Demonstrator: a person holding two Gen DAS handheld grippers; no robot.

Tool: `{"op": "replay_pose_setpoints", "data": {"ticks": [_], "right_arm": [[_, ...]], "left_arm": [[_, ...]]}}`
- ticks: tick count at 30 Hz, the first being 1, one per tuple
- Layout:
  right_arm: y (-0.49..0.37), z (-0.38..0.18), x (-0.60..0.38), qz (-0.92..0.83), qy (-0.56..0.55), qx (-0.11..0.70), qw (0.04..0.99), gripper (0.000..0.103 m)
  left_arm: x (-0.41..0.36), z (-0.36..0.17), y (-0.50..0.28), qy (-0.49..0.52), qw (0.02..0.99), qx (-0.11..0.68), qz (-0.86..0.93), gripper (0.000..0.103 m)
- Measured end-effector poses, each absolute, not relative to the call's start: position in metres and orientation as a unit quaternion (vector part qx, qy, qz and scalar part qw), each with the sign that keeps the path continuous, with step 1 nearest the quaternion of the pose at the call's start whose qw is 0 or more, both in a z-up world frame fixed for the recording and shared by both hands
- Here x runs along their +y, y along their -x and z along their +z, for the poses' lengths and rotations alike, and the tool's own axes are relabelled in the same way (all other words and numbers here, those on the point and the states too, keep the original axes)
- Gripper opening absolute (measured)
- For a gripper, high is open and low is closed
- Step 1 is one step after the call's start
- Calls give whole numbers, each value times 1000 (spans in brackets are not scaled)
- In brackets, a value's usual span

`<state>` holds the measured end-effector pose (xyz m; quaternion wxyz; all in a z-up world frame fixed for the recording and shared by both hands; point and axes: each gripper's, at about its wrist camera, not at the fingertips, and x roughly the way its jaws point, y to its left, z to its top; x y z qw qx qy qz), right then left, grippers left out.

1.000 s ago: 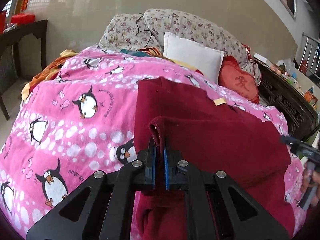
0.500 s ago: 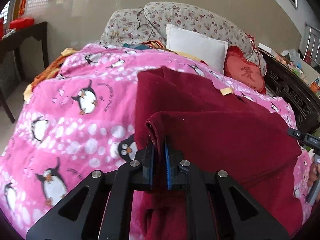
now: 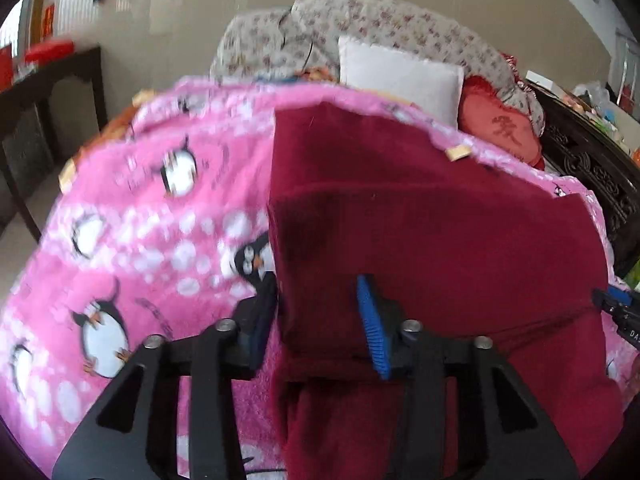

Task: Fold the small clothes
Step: 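Release and move both tools toward the hem of the folded strip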

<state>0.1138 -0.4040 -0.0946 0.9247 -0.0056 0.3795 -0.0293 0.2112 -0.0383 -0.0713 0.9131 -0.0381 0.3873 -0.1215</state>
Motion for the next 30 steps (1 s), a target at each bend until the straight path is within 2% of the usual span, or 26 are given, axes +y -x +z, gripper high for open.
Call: {"op": "replay_pose_setpoints", "data": {"ticks": [3,8,15,20,23,25,30], "right_arm": [[-106,-86,-407,-20,-6,379,925,32],[-80,-67,-400,2,-23,356,934,32],[-104,-103,-402,-27,-23,395,918,32],[-80,-84,-404,-3,-58,390,919,34],[-52,-73,-398,13,-52,385,921,38],[-30,-67,-395,31,-55,383,922,42],[31,-56,-392,68,-47,392,916,48]], "left_arm": [[-28,-72,-214,77,904,400,-130,43],[-24,-62,-195,66,910,392,-120,43],[-20,-59,-166,48,912,395,-95,43],[-16,-52,-132,29,919,385,-79,43],[-15,-48,-110,20,922,379,-82,49],[-14,-46,-97,20,922,377,-84,61],[-14,-44,-63,12,922,376,-95,64]]}}
